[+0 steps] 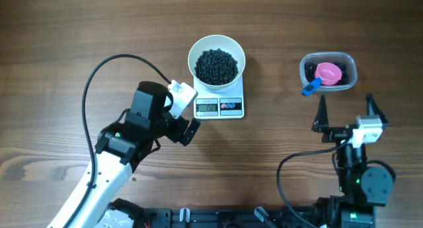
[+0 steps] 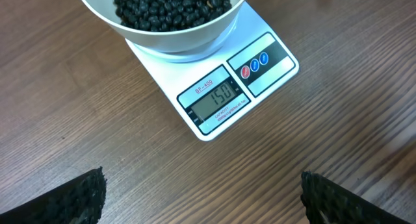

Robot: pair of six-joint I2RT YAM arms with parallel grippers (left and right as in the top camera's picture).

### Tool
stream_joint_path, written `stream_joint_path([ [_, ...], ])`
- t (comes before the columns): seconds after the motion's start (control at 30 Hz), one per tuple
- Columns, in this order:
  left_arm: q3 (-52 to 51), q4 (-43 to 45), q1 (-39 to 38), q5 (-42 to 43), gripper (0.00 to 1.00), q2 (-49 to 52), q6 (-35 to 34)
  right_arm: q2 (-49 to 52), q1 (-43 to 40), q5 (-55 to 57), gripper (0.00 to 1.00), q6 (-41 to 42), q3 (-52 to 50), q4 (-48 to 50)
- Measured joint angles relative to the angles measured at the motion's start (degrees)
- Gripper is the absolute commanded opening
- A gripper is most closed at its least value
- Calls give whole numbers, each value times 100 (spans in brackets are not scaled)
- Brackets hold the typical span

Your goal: Scoop item into bowl and weigh 150g on scale

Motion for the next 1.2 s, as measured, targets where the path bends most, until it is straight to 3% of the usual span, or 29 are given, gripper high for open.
stream_joint_path([
  [0.47, 0, 0, 0, 2, 100, 0, 2, -868, 0, -39, 100, 0, -807, 151],
  [0.97, 0, 2, 0, 0, 100, 0, 2, -1163, 0, -42, 100, 4, -892, -1134],
  [1.2, 0, 0, 0, 2, 100, 0, 2, -1163, 0, -42, 100, 2, -898, -1185],
])
